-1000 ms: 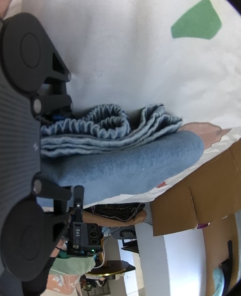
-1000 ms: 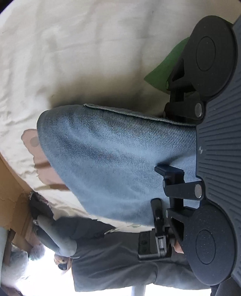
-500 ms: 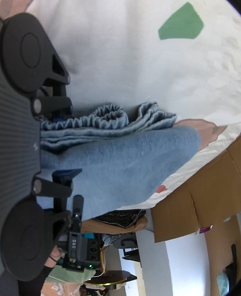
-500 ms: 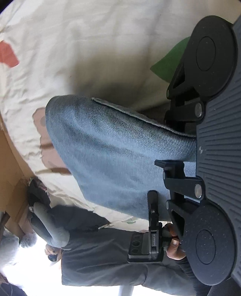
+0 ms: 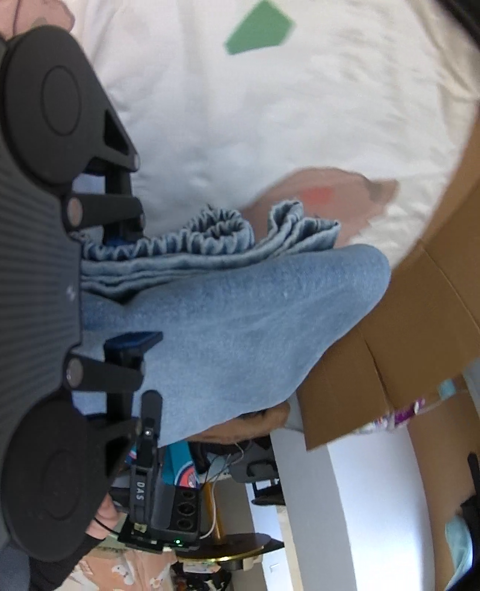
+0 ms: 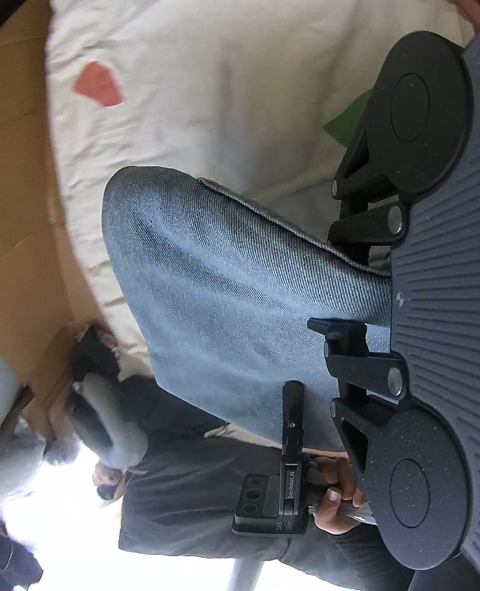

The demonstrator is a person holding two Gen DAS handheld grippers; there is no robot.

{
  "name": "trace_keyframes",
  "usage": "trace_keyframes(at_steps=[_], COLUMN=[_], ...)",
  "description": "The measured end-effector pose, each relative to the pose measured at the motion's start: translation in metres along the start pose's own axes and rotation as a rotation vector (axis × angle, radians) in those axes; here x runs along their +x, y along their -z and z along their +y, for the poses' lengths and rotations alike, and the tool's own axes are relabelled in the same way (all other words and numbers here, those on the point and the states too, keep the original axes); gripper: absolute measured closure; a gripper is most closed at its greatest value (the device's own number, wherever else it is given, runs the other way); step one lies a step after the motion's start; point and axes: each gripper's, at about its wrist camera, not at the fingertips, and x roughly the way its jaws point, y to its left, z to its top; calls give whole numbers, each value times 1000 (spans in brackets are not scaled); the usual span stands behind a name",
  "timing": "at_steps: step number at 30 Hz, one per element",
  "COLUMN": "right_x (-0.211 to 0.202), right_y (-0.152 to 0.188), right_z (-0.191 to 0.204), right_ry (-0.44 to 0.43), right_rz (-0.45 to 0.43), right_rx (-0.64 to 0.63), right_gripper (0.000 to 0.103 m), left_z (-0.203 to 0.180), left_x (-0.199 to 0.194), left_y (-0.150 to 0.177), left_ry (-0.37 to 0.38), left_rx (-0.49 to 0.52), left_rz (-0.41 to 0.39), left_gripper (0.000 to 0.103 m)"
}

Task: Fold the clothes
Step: 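Lift the folded denim pants off the duvet with both tools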

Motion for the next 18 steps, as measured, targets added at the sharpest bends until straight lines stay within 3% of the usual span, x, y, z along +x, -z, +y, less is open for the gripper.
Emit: trace_keyframes(at_steps=[7,18], right_x=[-63,-158], right_y=[-22,-45], right_z=[51,148], right_ry=[9,89], right_rz=[-85,-150], right_rx=[-24,-115], right_gripper=[82,82], left_z=[-68,-152], left_x=[-45,-111], left_y=[-33,-47], left_ry=[2,38], left_rx=[88,156], left_rz=[-29,-89], left_gripper=[59,59])
